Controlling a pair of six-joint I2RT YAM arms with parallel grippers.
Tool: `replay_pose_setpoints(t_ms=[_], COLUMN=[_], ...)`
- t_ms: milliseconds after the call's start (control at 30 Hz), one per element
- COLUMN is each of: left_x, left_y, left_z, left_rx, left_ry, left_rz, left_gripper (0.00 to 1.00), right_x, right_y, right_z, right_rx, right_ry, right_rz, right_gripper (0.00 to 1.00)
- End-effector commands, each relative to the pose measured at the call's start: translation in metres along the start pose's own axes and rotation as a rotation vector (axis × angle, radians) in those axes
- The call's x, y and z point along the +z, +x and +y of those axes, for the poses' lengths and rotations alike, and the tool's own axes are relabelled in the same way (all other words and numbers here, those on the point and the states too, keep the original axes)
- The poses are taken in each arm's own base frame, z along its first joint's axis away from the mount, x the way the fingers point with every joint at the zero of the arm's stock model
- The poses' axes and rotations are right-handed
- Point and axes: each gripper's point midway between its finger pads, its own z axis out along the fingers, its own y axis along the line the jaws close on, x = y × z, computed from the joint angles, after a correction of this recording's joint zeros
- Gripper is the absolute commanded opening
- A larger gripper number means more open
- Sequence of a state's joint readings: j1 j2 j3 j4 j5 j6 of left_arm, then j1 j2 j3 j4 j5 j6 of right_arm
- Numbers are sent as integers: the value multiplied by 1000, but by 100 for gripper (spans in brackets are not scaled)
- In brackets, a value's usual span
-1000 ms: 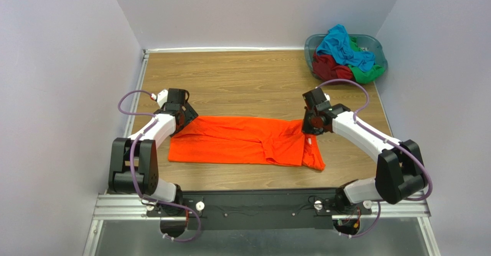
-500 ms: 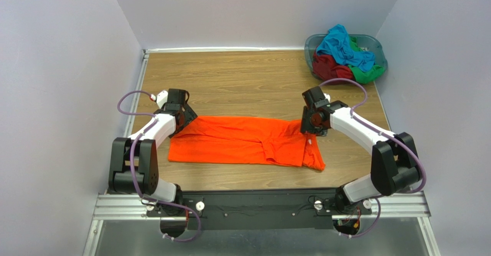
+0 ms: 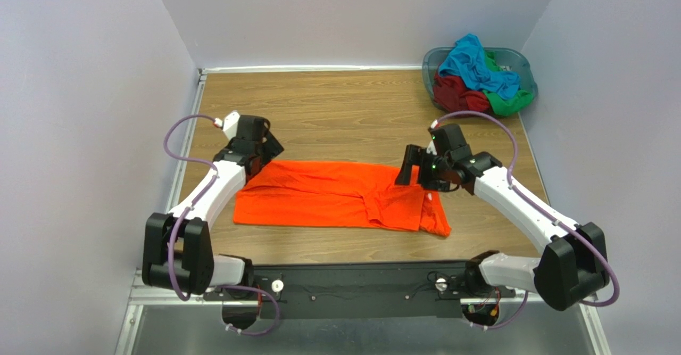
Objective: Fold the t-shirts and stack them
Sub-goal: Fold the tshirt
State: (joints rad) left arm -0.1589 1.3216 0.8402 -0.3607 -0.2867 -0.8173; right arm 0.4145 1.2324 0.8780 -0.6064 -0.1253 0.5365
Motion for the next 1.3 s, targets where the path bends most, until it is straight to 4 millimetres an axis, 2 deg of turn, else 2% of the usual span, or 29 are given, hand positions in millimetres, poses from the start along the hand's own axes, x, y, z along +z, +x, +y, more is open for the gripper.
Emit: replay_pose_setpoints(t_ms=[0,100,167,300,367,567,600,700,733,767,867,900,967,1000,1067,1100,1167,1200,1267], left_x=[-2,8,13,25,27,27,27,26,25,24,18,15,8,5,-2,-5,-13,-14,-23], left_y=[22,41,49,64,69,69,70,75,78,79,97,104,117,122,137,144,153,155,166], left_z=[-24,-22,-16,-2,3,3,4,3,3,0,-4,-4,-10,-10,-12,-10,-14,-13,-12], left_rx=[33,74,87,114,120,120,119,105,103,97,87,80,87,84,64,40,30,19,7], left_ry=[63,50,29,-19,-34,-33,-37,-20,-15,-3,30,33,56,61,71,67,89,89,95], left_rz=[58,100,118,153,161,160,163,182,188,187,224,235,254,265,294,310,326,331,364], left_gripper=[98,98,98,98,98,98,98,98,98,98,98,98,98,98,98,98,98,98,98], right_x=[13,31,39,58,72,97,103,121,126,131,154,157,173,176,194,198,216,214,229], right_y=[37,52,55,51,48,11,-2,-15,-20,-40,-55,-76,-86,-105,-106,-118,-118,-127,-133], right_z=[25,6,2,-10,-26,-46,-51,-63,-63,-54,-54,-44,-43,-33,-38,-29,-30,-24,-15], right_rx=[66,99,110,117,121,109,77,42,42,36,11,-16,-22,-31,-31,-38,-50,-52,-65], right_ry=[-129,-49,-28,46,142,257,288,326,318,287,265,238,235,209,217,183,168,151,95], right_rz=[110,155,167,166,161,112,88,100,104,76,91,58,60,29,49,37,58,39,53], right_gripper=[100,100,100,100,100,100,100,100,100,100,100,100,100,100,100,100,100,100,100])
